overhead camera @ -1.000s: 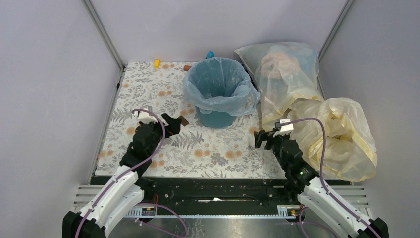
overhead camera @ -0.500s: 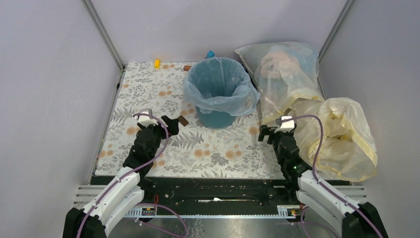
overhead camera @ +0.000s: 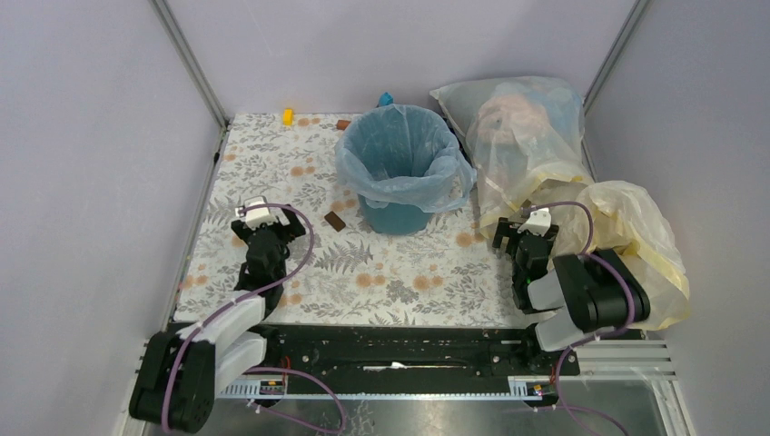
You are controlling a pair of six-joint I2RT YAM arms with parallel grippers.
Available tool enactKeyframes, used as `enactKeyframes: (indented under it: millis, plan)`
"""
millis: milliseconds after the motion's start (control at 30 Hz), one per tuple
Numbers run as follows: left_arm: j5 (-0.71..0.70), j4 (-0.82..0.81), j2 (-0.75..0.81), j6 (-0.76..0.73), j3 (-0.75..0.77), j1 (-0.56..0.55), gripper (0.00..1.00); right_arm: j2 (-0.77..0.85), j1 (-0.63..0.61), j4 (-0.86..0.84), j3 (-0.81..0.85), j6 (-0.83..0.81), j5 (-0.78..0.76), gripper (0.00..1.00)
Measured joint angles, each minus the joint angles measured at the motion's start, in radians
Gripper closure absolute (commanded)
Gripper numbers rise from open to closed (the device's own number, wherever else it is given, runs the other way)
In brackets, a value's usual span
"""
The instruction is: Put the trash bags into the trash bin
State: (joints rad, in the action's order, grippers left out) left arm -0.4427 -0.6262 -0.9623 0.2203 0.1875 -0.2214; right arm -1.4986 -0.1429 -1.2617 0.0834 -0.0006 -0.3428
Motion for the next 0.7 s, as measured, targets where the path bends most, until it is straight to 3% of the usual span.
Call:
enactKeyframes:
  millis: [67, 400, 700]
  plan:
    - [-0.001, -0.085, -0.074, -0.016, -0.027, 0.019, 0.01, -0.074, 0.0, -0.007, 0.036, -0.008, -0.009, 0.0]
    - [0.031, -0.291, -0.276, -0.09, -0.039, 0.029, 0.01, -0.069, 0.018, -0.024, 0.096, -0.01, -0.012, 0.0]
    - [0.101, -0.327, -0.41, -0.17, 0.063, 0.029, 0.02, -0.069, 0.019, -0.024, 0.096, -0.01, -0.012, 0.0]
